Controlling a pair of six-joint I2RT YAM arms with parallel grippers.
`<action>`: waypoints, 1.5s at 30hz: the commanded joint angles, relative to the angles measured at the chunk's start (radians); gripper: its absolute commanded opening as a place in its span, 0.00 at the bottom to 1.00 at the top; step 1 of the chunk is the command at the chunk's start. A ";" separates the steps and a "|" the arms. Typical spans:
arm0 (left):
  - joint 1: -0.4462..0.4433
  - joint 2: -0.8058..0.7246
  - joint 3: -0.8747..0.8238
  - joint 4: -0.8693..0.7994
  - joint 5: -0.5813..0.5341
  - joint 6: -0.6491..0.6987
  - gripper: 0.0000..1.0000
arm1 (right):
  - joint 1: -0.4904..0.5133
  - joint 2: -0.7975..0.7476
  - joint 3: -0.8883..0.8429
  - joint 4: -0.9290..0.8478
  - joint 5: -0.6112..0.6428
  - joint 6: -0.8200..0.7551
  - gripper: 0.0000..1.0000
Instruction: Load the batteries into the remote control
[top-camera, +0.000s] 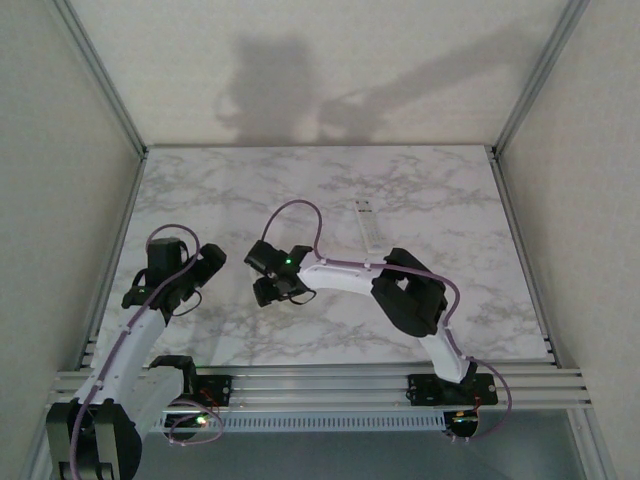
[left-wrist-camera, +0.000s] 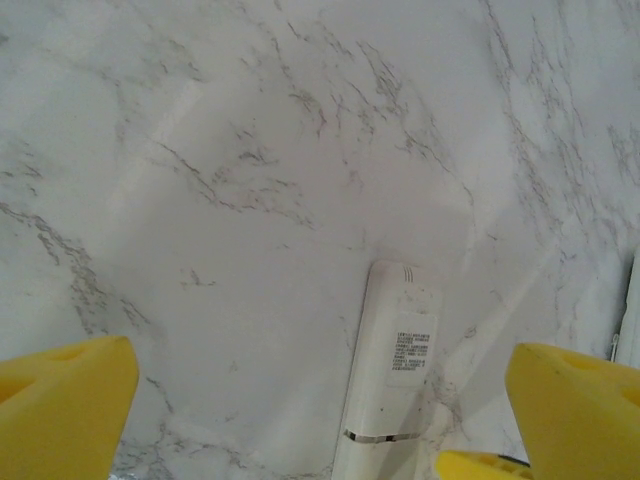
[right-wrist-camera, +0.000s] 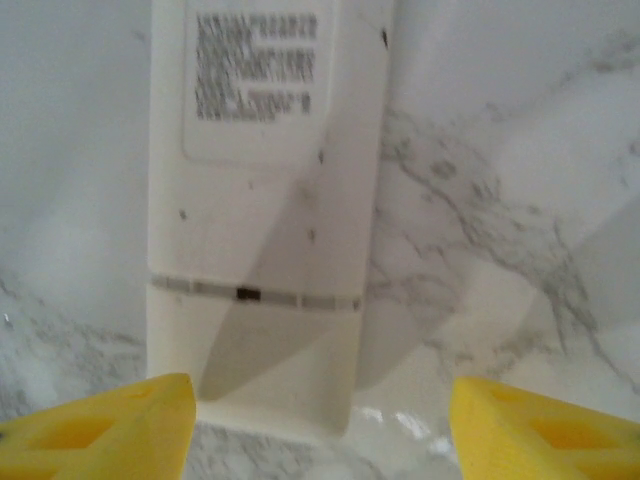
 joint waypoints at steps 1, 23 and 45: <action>0.011 0.028 -0.004 0.019 0.047 0.023 0.95 | 0.000 -0.074 -0.044 0.010 -0.023 0.034 0.67; -0.028 0.193 0.036 0.065 0.076 0.039 0.96 | -0.029 0.094 0.087 -0.018 0.028 -0.018 0.51; -0.027 -0.112 0.079 -0.060 -0.173 -0.037 0.96 | -0.036 0.229 0.402 -0.187 0.118 0.063 0.87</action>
